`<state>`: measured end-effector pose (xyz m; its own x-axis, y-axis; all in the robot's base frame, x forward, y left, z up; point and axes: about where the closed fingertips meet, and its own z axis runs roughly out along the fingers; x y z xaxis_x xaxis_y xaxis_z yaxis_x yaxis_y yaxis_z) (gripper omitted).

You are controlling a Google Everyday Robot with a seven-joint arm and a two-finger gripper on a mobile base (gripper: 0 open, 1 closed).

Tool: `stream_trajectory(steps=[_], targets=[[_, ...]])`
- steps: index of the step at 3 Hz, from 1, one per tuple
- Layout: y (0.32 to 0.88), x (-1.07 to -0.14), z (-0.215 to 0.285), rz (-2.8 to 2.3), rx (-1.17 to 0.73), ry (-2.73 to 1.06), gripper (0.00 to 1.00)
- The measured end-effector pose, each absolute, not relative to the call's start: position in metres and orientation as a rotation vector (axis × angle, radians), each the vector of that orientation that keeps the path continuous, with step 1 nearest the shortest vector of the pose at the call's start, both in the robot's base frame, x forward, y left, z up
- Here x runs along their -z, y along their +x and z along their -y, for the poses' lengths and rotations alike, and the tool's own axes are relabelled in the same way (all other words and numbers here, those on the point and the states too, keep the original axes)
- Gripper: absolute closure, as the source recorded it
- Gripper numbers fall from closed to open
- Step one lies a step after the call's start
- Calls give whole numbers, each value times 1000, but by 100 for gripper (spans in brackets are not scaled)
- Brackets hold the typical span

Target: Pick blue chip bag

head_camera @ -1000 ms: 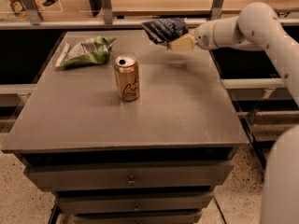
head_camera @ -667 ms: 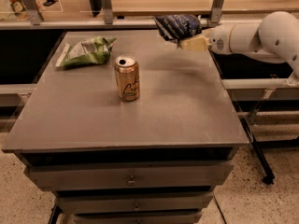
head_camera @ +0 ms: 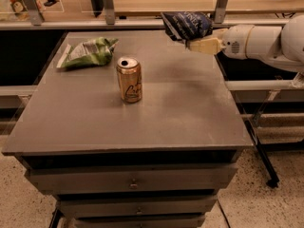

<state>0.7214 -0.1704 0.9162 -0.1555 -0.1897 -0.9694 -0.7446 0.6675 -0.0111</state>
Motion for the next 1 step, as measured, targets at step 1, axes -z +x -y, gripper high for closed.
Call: stream_trajectory(steps=[1], targets=[[721, -916, 170, -1693, -580, -765, 100]])
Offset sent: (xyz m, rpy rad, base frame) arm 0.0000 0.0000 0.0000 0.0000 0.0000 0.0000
